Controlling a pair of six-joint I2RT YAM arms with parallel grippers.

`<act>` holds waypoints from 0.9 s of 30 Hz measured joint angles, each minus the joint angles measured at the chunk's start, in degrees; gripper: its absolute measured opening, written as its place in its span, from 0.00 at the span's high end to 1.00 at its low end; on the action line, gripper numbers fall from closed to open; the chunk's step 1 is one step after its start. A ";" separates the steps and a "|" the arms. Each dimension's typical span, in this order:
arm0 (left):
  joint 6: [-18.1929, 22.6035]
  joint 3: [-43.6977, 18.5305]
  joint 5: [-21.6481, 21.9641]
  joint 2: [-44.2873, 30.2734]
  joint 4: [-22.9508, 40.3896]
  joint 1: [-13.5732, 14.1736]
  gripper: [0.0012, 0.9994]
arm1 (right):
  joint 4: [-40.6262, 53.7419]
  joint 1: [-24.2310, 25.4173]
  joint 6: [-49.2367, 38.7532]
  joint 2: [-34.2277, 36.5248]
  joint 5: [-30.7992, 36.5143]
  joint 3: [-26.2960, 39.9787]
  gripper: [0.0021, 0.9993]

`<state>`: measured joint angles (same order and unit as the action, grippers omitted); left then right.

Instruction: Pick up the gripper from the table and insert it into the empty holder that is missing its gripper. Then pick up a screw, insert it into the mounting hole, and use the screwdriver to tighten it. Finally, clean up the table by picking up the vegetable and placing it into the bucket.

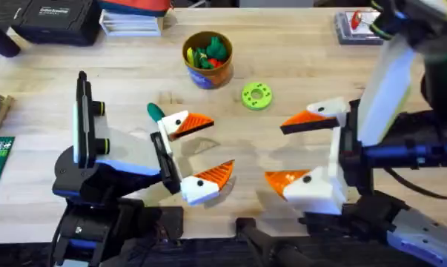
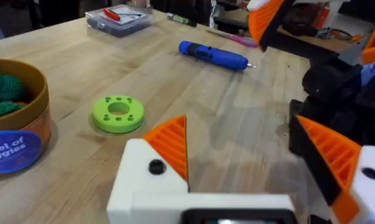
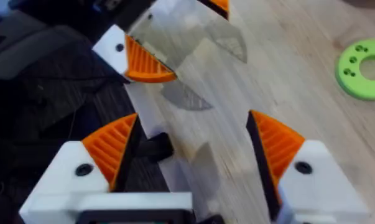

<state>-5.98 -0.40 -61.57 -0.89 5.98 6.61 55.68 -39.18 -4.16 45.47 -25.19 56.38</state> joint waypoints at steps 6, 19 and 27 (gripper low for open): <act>0.00 0.00 -0.01 0.00 0.00 0.00 0.41 | -0.03 -0.02 -4.06 0.00 -2.47 0.00 0.01; 0.24 0.00 0.03 0.00 0.00 0.00 0.99 | -1.46 0.00 -5.36 0.00 -2.80 0.00 0.01; 0.24 0.00 0.03 0.00 0.00 0.00 0.99 | -1.74 4.51 -1.72 0.26 5.36 0.00 0.01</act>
<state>-5.74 -0.40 -61.54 -0.89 5.98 6.61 53.94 -34.67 -5.88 45.73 -19.83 56.38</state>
